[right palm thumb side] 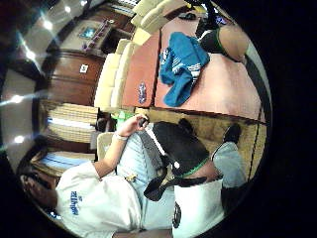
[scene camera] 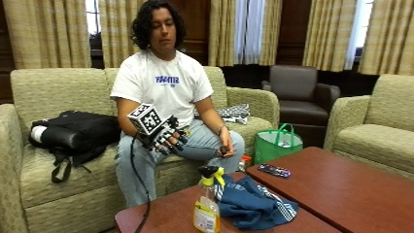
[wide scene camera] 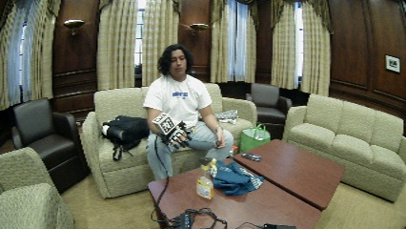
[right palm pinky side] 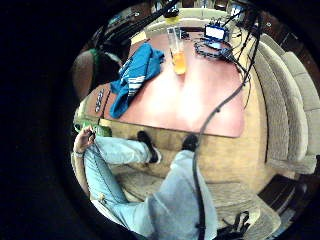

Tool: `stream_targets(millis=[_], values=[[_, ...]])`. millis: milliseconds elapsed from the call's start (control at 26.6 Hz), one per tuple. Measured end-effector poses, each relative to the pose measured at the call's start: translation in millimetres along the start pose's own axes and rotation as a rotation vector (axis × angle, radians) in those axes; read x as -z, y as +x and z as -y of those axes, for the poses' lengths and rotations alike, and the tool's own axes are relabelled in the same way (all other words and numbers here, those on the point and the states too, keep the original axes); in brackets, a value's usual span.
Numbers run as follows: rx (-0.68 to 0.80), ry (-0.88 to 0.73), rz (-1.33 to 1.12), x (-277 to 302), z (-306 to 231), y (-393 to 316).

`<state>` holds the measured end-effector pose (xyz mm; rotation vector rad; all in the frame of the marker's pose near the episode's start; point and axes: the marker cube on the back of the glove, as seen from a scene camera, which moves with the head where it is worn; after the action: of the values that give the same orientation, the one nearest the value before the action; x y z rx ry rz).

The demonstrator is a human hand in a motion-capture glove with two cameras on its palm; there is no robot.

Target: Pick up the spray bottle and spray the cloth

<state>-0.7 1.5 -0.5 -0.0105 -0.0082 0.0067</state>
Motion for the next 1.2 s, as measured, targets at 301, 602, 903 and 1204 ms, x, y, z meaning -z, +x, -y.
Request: stream_targets(millis=[301, 602, 903, 1204], values=[[0.018, -0.005, -0.005, 2, 3, 3], [-0.034, 0.009, 0.011, -1, 17, 12], [-0.134, 0.043, 0.044, -10, 51, 35], [-0.220, 0.203, 0.101, -15, 99, 57]])
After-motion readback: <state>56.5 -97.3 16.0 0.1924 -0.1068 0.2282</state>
